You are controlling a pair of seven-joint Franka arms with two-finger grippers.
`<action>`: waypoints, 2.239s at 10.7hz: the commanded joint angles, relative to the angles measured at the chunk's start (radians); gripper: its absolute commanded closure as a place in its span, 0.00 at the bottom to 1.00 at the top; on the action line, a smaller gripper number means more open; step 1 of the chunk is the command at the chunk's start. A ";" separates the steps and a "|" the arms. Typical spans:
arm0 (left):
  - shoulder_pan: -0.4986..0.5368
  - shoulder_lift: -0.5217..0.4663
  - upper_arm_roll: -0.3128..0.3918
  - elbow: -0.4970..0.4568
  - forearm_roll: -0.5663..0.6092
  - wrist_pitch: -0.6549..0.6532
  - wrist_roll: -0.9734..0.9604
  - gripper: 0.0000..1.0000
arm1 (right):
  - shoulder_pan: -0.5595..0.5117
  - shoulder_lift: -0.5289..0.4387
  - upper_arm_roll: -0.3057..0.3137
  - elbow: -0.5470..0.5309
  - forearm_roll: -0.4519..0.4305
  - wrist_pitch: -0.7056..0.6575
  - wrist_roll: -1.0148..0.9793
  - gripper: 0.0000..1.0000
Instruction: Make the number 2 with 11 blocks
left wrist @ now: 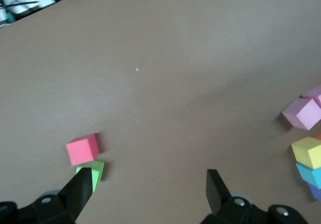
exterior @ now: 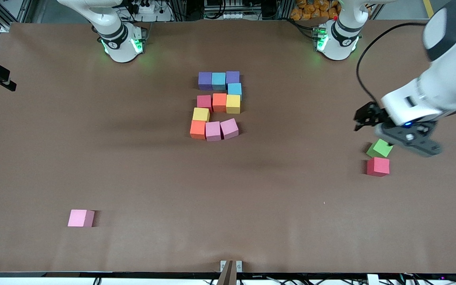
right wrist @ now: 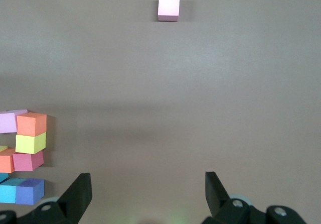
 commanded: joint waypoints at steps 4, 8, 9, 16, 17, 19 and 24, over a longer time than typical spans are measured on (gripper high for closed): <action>0.022 -0.129 0.055 -0.035 0.124 -0.223 -0.152 0.00 | -0.007 0.025 0.007 0.028 0.022 -0.005 0.014 0.00; -0.019 -0.196 0.155 -0.086 0.093 -0.181 -0.160 0.00 | -0.005 0.030 0.007 0.028 0.022 -0.005 0.014 0.00; -0.036 -0.201 0.210 -0.086 0.037 -0.170 -0.158 0.00 | -0.004 0.030 0.007 0.028 0.022 -0.005 0.014 0.00; -0.042 -0.199 0.235 -0.072 0.023 -0.168 -0.160 0.00 | -0.004 0.031 0.007 0.028 0.022 -0.005 0.014 0.00; -0.044 -0.196 0.235 -0.064 0.024 -0.168 -0.158 0.00 | -0.004 0.031 0.007 0.028 0.022 -0.005 0.014 0.00; -0.064 -0.187 0.236 -0.050 0.026 -0.168 -0.154 0.00 | -0.004 0.031 0.007 0.028 0.022 -0.005 0.014 0.00; -0.127 -0.176 0.250 -0.043 0.026 -0.168 -0.232 0.00 | -0.004 0.031 0.007 0.028 0.022 -0.005 0.014 0.00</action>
